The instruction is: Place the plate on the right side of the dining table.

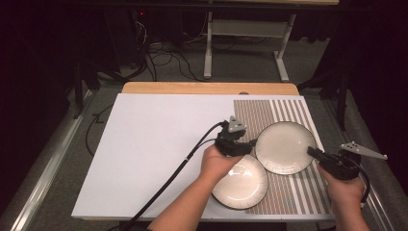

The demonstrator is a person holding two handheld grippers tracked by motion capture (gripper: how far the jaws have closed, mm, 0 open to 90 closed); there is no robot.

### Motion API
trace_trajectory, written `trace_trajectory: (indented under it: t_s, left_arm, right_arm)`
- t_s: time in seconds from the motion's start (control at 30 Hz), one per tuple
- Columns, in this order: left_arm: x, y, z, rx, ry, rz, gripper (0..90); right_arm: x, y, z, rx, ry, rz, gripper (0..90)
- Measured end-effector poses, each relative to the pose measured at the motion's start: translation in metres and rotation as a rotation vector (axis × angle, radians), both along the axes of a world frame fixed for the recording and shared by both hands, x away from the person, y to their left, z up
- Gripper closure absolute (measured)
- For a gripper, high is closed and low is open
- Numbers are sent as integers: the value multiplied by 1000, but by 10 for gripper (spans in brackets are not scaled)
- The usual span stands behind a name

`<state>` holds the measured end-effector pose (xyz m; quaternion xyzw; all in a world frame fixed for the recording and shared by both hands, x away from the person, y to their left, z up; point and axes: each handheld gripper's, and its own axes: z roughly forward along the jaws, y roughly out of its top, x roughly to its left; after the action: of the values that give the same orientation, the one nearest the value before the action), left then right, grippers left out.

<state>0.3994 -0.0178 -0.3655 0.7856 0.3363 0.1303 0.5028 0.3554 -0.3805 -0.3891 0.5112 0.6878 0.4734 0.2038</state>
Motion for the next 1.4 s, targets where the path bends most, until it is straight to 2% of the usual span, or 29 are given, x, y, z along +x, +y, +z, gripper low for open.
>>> trace_trajectory:
  t_s: [0.1,0.23,0.47,0.53,0.63,0.83,0.97,1.1,1.3,1.4]
  left_arm:
    - [-7,21,2,-10,-10,7,424]
    - [-22,59,5,-35,-37,35,369]
    - [-46,124,6,-38,-75,111,251]
    - [-53,142,6,-24,-85,141,207]
    - [-63,170,5,-16,-107,182,202]
    - [-80,216,2,-23,-112,232,200]
    - [-86,234,-5,-44,-111,260,188]
    - [-87,243,-11,-53,-113,271,150]
    - [-87,244,-14,-43,-116,276,0]
    - [-90,243,-14,-49,-144,268,0]
  right_arm:
    - [0,1,0,-7,-4,1,877]
    - [2,3,1,-14,0,-4,876]
    - [8,7,4,-30,5,-5,875]
    - [10,9,5,-35,8,-9,874]
    - [13,12,6,-45,15,-12,872]
    - [22,16,5,-53,30,-23,867]
    - [27,16,3,-52,47,-35,861]
    - [30,17,1,-57,61,-47,853]
    - [33,15,-3,-59,75,-55,843]
    - [34,14,-5,-63,83,-57,837]
